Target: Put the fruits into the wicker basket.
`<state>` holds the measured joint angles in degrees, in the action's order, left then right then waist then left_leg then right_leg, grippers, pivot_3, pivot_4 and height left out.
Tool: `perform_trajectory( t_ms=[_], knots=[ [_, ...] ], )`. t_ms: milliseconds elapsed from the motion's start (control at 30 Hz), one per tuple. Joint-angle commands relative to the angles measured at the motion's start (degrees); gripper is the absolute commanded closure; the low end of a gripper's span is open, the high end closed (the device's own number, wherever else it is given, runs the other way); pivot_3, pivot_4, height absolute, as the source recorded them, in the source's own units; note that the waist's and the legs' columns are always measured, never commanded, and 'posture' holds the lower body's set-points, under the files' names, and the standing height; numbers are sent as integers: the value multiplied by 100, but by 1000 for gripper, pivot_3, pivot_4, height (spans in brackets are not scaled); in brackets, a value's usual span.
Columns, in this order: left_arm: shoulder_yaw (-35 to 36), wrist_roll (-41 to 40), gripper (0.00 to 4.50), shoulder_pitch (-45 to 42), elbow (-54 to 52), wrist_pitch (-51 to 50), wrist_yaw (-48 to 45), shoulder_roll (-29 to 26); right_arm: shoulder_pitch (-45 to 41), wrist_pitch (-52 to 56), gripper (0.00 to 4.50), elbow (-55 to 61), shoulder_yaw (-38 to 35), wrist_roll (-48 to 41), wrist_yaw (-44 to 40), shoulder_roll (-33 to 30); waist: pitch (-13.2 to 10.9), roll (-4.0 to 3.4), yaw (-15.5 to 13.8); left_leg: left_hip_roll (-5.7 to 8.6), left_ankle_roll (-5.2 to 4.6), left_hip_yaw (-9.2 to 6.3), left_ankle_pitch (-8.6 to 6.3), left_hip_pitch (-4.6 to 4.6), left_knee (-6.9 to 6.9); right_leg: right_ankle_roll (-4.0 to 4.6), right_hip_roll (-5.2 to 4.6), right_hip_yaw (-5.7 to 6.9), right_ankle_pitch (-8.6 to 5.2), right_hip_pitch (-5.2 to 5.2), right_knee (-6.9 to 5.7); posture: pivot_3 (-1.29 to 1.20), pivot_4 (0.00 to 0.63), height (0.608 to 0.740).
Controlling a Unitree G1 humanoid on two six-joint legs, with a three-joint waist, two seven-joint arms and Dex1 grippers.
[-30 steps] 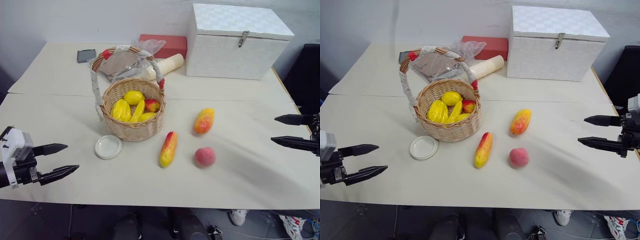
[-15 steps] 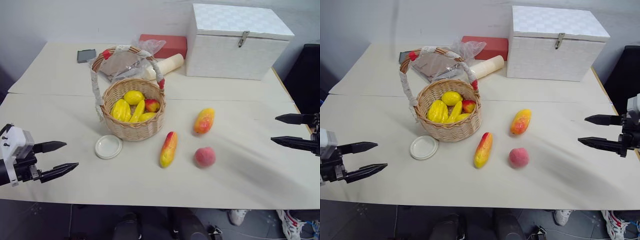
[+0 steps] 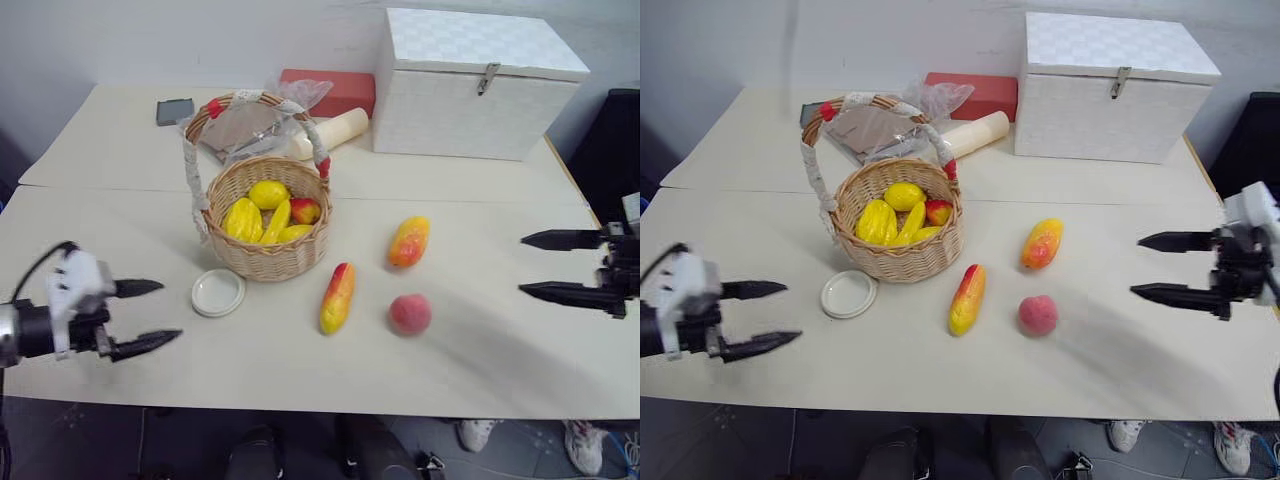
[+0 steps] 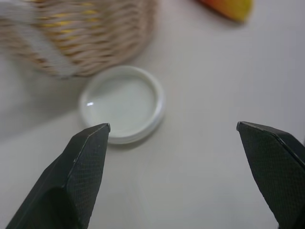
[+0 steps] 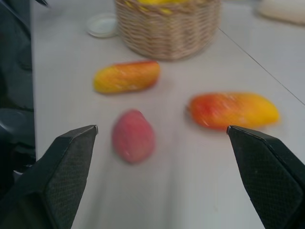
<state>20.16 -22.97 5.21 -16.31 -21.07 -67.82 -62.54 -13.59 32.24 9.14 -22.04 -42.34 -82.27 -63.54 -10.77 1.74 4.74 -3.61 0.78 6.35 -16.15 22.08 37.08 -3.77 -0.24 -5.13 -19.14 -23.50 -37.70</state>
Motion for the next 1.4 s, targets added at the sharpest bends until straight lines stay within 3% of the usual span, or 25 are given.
perform_trajectory(
  t_ms=[33, 200, 400, 833, 933, 1067, 1233, 1400],
  knots=[
    [-889, 577, 20, -752, 620, 640, -145, 16, -85, 408, 0, 1102, -207, -720, 431, 106, 0, -1, -5, 0, 0, 0, 0, 1, 0, 0, 2, 0, 0, -2, -2, 0, 150, 740],
    [-1843, 1068, 20, -2049, 1606, 1095, -291, 364, -113, 811, 0, 2000, -232, -1416, 1019, 248, 0, 4, -24, 0, -3, -1, 1, 9, 5, -4, 2, 2, 2, -3, 0, 0, 150, 740],
    [-2509, 1471, 20, -2643, 2323, 1563, -551, 678, 2, 925, 0, 2336, -266, -1634, 1632, 388, 1, 6, -9, 0, -6, 5, -2, 20, 8, -12, 3, -3, 1, -13, 2, 0, 150, 740],
    [-2930, 1953, 4017, -2923, 2972, 1852, -733, 794, 17, 964, 0, 2435, -266, -1842, 2060, 303, 4, 5, -19, 0, -15, 3, 3, 3, 24, -18, 3, -5, 4, 1, -21, 0, 150, 740],
    [-2685, 1771, 4495, -2647, 2685, 1695, -687, 708, -145, 965, 0, 2377, -125, -1850, 2074, 286, 10, 3, -16, 0, -16, 0, 5, 1, 25, -18, 3, -4, 4, 3, -24, 0, 150, 740],
    [-1920, 1177, 4495, -2185, 2052, 728, -438, 612, -448, 996, 0, 2290, 106, -1849, 2122, 348, 10, 3, 40, -3, -16, 2, 5, 1, 20, -18, 4, -6, 4, -1, -26, 0, 150, 740],
    [-684, 1166, 4495, -788, 1427, 185, 191, 299, -723, 963, 0, 2176, 358, -1762, 2106, 423, 10, 4, 73, -9, -13, 0, 4, 4, 9, -14, 4, -5, 2, -10, -23, 0, 150, 740],
    [250, 1225, 4495, -387, 1841, -407, 1084, 286, -910, 896, 0, 2054, 567, -1639, 2060, 515, 9, 6, 29, -6, -14, -5, 6, 3, 14, -12, -4, 3, 1, -6, -23, 0, 150, 740]
  ],
)
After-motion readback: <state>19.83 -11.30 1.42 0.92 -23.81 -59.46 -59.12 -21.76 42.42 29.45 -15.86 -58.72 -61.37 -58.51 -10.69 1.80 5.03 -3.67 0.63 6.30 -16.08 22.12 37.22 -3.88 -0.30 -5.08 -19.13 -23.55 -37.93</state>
